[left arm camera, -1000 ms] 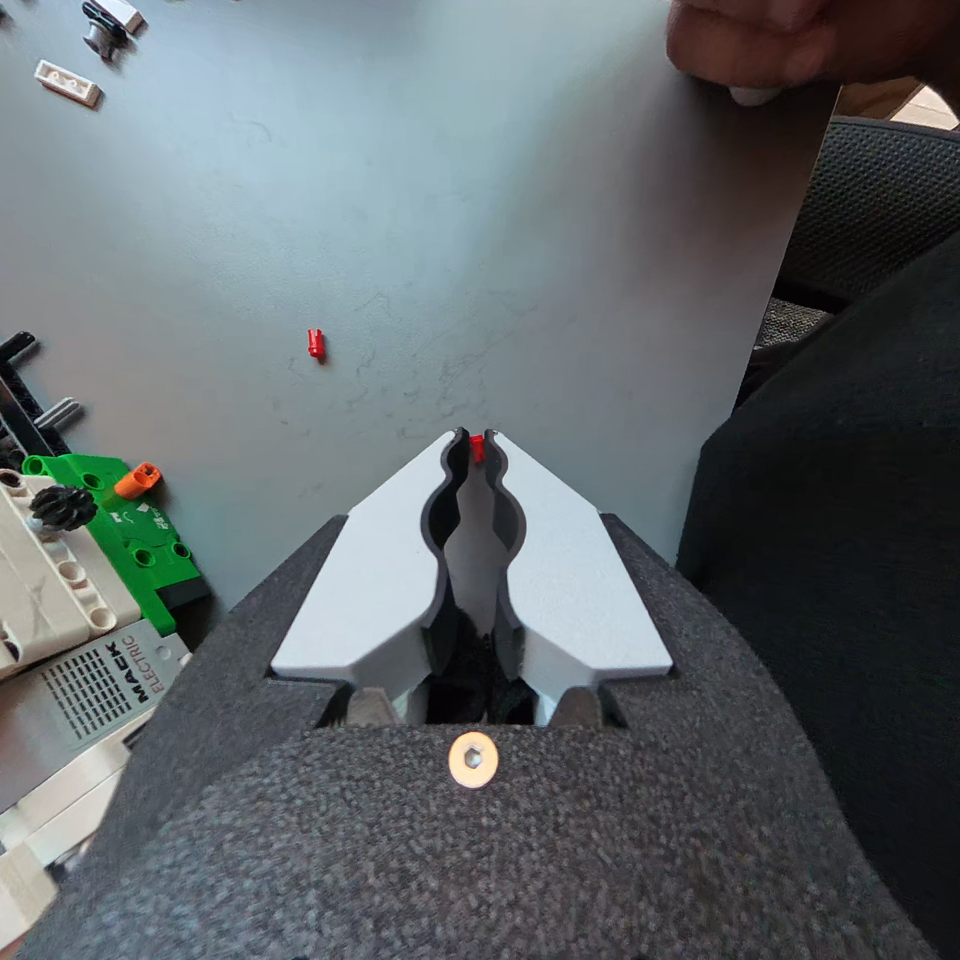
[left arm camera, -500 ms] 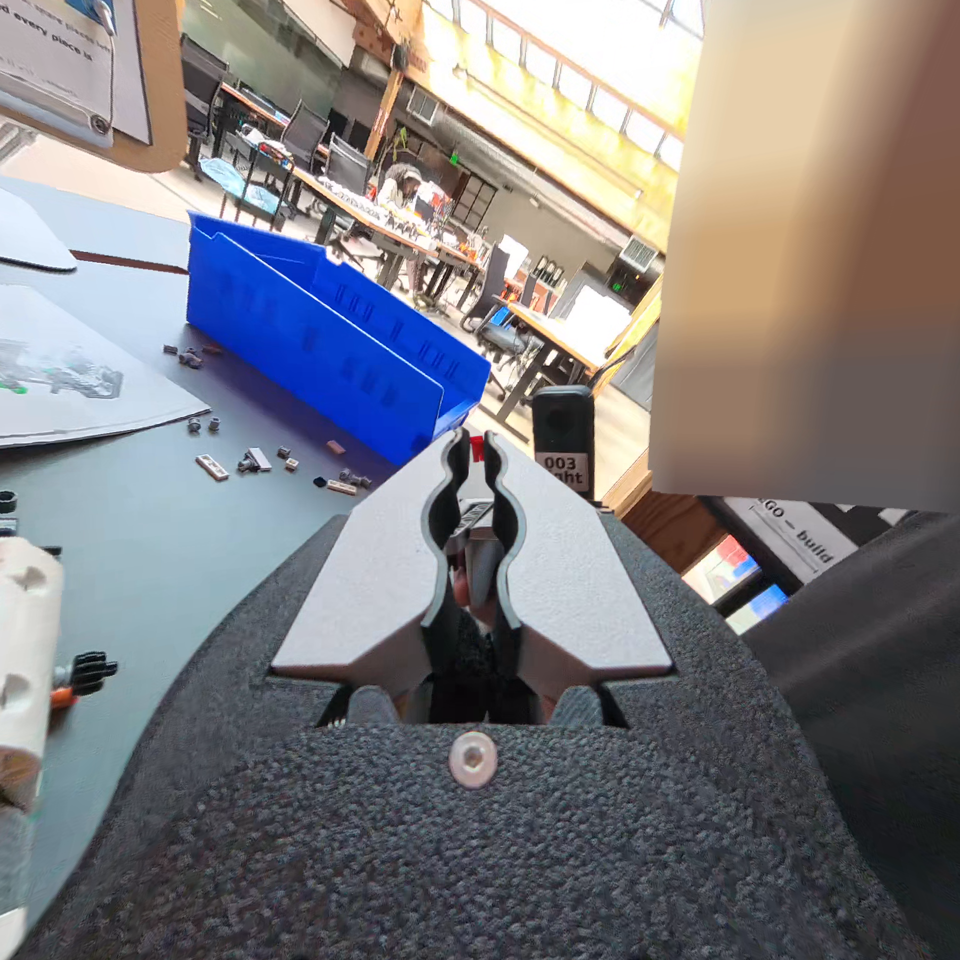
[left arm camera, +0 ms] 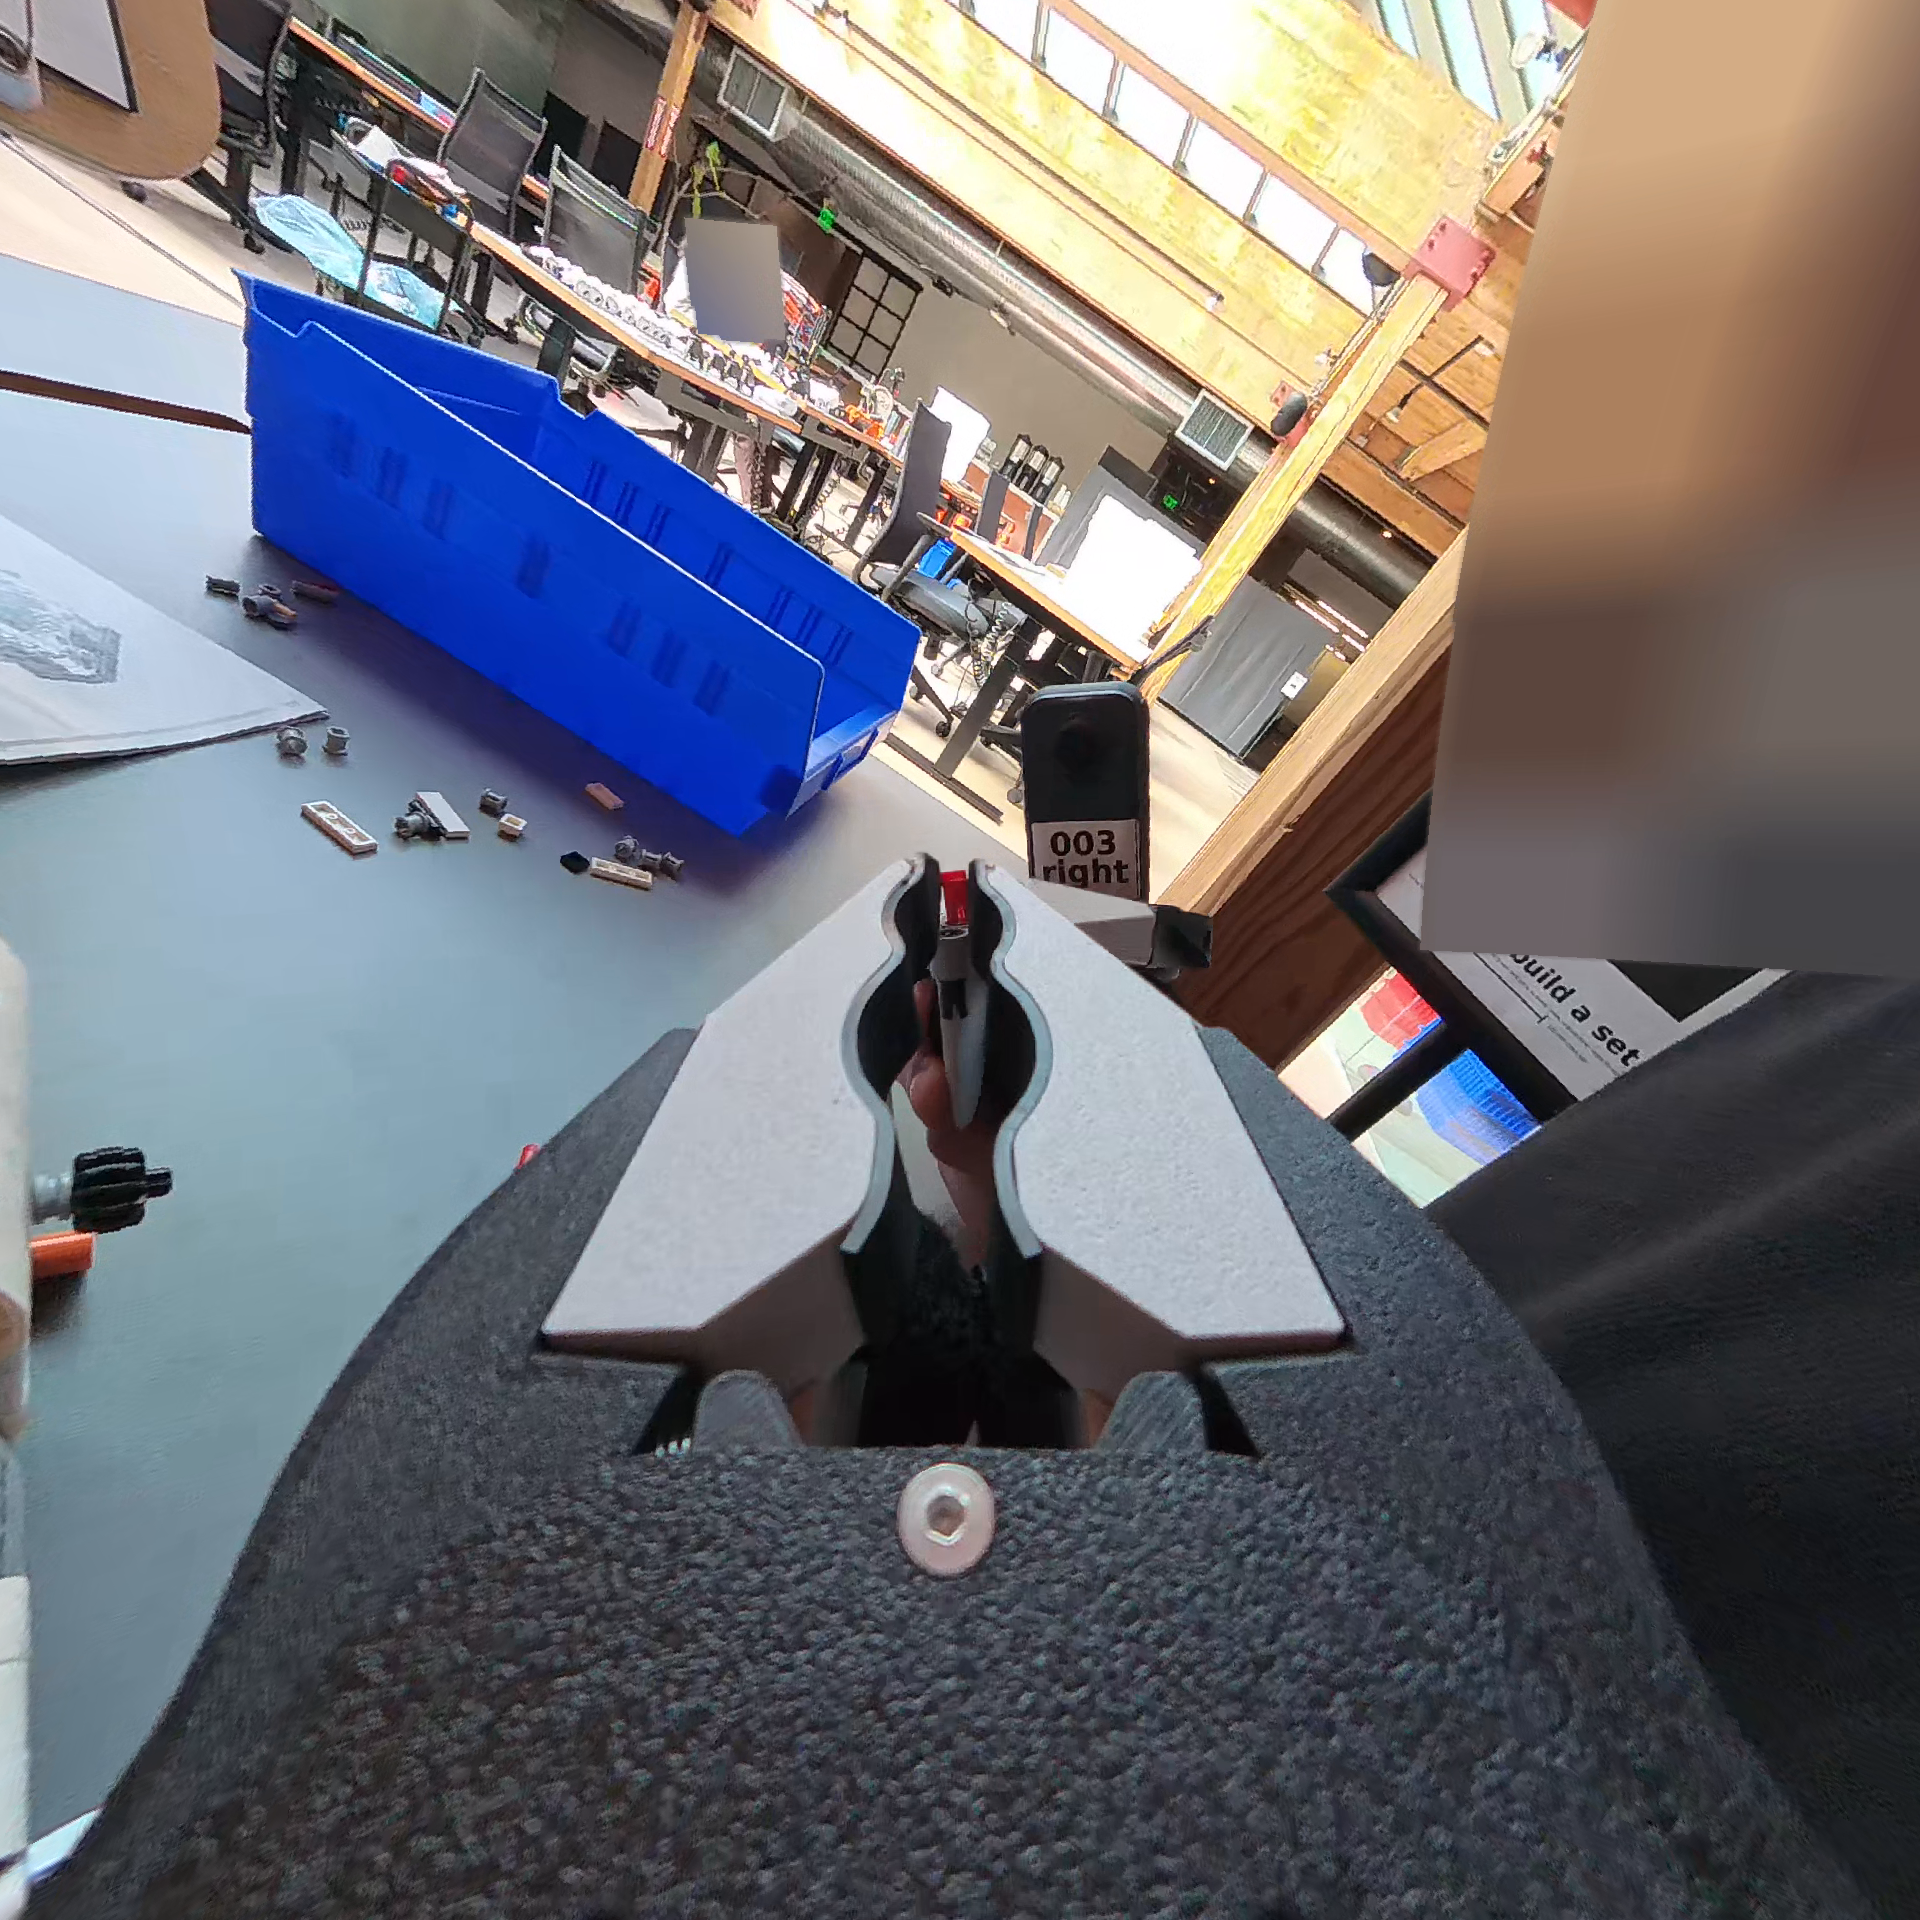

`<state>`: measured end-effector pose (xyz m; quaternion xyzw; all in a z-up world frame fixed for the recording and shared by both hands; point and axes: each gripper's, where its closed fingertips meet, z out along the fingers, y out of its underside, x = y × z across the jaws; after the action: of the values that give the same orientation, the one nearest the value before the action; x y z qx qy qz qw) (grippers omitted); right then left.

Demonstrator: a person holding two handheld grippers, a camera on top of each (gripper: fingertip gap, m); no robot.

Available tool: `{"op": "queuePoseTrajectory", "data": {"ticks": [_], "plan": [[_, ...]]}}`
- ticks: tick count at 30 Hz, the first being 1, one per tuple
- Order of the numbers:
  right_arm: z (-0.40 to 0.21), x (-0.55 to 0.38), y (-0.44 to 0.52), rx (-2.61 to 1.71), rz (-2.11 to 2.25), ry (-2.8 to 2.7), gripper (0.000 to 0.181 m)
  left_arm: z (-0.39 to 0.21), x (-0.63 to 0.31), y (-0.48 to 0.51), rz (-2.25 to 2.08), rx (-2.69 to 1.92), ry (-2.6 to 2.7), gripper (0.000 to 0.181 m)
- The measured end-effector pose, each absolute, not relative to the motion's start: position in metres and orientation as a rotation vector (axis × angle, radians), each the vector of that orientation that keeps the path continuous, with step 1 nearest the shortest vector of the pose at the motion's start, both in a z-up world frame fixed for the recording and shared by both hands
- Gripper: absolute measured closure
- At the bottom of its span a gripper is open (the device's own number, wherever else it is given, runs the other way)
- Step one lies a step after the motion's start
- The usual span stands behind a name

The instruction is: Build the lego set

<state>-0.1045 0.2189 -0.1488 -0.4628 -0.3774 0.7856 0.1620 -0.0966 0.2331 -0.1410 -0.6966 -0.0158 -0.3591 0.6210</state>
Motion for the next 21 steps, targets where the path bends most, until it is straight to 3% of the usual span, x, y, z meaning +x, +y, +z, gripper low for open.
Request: {"op": "queuePoseTrajectory", "data": {"ticks": [21], "plan": [[-0.136, -0.086, 0.210, -1.159, 2.082, -1.195, 0.175, -0.128, -0.074, 0.221, -0.918, -1.600, 0.201, 0.178]]}}
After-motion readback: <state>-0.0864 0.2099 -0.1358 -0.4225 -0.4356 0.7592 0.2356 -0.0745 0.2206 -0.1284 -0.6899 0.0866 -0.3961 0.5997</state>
